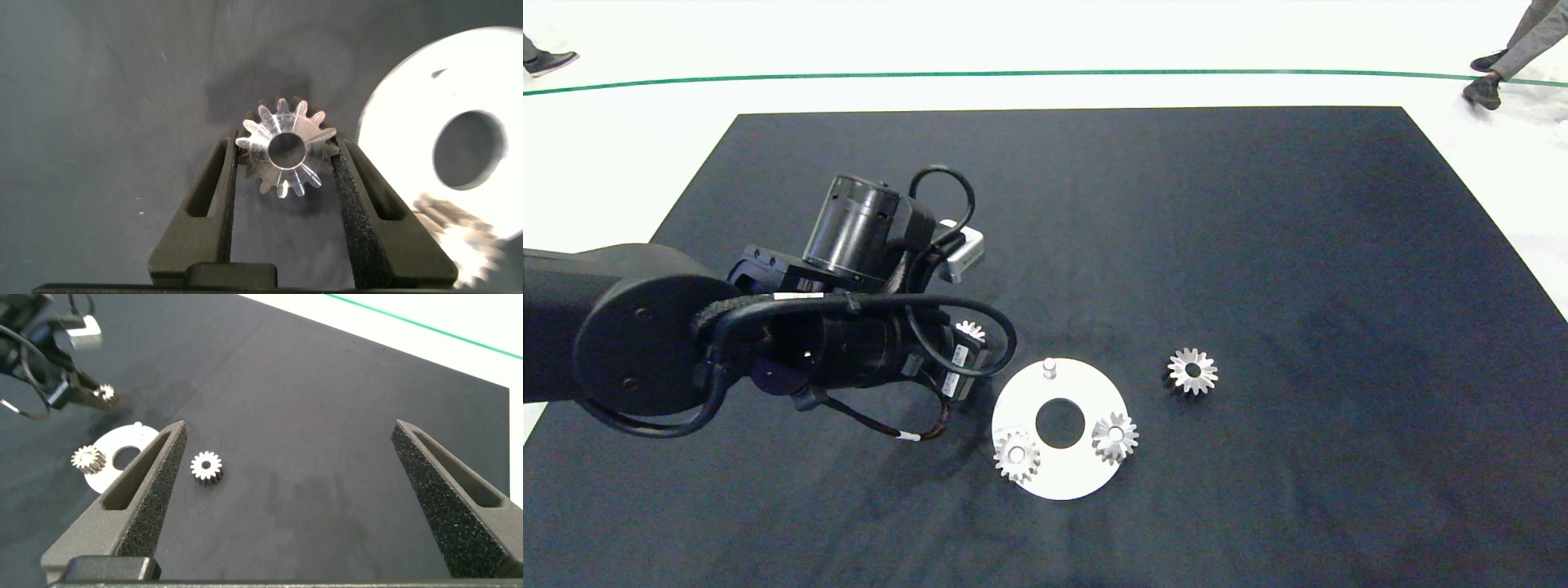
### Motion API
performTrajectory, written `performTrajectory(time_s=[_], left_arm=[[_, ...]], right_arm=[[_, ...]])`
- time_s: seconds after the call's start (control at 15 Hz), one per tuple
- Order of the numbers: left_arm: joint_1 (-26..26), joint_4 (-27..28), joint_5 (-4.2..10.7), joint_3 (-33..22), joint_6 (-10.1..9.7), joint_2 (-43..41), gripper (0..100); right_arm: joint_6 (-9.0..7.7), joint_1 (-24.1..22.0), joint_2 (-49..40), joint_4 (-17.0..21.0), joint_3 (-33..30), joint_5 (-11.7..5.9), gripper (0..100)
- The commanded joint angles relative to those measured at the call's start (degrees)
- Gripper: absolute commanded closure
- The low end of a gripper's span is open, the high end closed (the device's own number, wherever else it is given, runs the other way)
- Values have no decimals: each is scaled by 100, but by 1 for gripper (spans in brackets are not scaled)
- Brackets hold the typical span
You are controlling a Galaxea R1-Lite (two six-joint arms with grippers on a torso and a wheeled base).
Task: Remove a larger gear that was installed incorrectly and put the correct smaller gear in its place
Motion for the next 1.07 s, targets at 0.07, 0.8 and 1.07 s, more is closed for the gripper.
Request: performTrajectory(time_s=[0.07, 0.8, 1.07], left_arm=[[-431, 16, 16, -66, 4, -248, 81], [-1082, 315, 16, -918, 92, 534, 81], [-1073, 306, 16, -927, 110, 728, 81]], right_arm=[[-10, 2, 4, 3, 10, -8, 0], [-19, 2, 39, 3, 36, -8, 0], [-28, 2, 65, -6, 27, 10, 0]])
